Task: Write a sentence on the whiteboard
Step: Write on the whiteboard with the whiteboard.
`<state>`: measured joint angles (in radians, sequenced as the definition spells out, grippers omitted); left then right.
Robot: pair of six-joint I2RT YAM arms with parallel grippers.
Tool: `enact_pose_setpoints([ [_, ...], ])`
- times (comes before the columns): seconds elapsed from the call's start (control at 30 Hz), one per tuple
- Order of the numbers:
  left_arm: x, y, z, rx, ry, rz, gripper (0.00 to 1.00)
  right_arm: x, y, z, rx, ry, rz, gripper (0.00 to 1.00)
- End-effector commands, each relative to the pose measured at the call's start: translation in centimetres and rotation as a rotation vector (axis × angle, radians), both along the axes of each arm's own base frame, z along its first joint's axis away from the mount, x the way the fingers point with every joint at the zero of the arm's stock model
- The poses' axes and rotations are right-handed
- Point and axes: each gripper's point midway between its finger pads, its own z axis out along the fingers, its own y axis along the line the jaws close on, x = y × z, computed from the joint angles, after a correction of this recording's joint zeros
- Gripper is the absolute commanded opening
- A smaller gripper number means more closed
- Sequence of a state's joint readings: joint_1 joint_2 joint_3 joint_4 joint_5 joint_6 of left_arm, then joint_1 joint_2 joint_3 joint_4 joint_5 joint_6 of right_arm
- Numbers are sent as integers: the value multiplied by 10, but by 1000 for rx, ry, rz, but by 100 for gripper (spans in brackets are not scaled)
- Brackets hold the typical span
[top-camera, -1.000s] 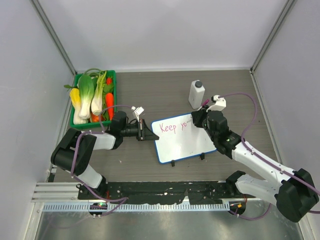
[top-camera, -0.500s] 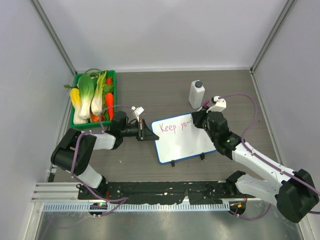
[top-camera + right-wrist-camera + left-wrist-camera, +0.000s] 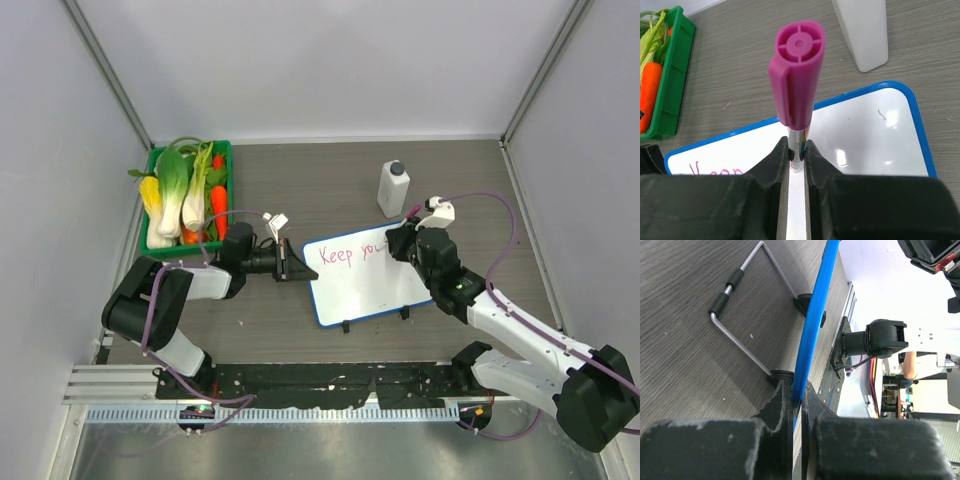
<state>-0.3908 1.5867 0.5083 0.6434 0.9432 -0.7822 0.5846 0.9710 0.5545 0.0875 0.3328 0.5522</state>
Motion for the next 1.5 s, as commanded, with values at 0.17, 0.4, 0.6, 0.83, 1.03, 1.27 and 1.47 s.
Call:
enact_pose_setpoints([
  [0.17, -7, -1, -16, 51, 45, -1, 0, 8, -14, 11, -30, -35, -72, 1],
  [0.4, -8, -1, -16, 52, 46, -1, 0, 16, -13, 24, -21, -65, -89, 1],
  [0.6, -7, -1, -16, 51, 43, -1, 0, 21, -12, 30, -19, -79, -96, 1],
  [0.83, -8, -1, -16, 51, 45, -1, 0, 20, -12, 28, -21, -77, -99, 2],
  [1.03, -7, -1, -16, 51, 45, -1, 0, 17, -12, 24, -14, -77, -88, 1],
  [1.27, -8, -2, -16, 51, 50, -5, 0, 13, -12, 15, -36, -48, -74, 2],
  [1.47, -8, -2, -16, 50, 48, -6, 0, 8, -10, 4, -44, -19, -49, 1],
])
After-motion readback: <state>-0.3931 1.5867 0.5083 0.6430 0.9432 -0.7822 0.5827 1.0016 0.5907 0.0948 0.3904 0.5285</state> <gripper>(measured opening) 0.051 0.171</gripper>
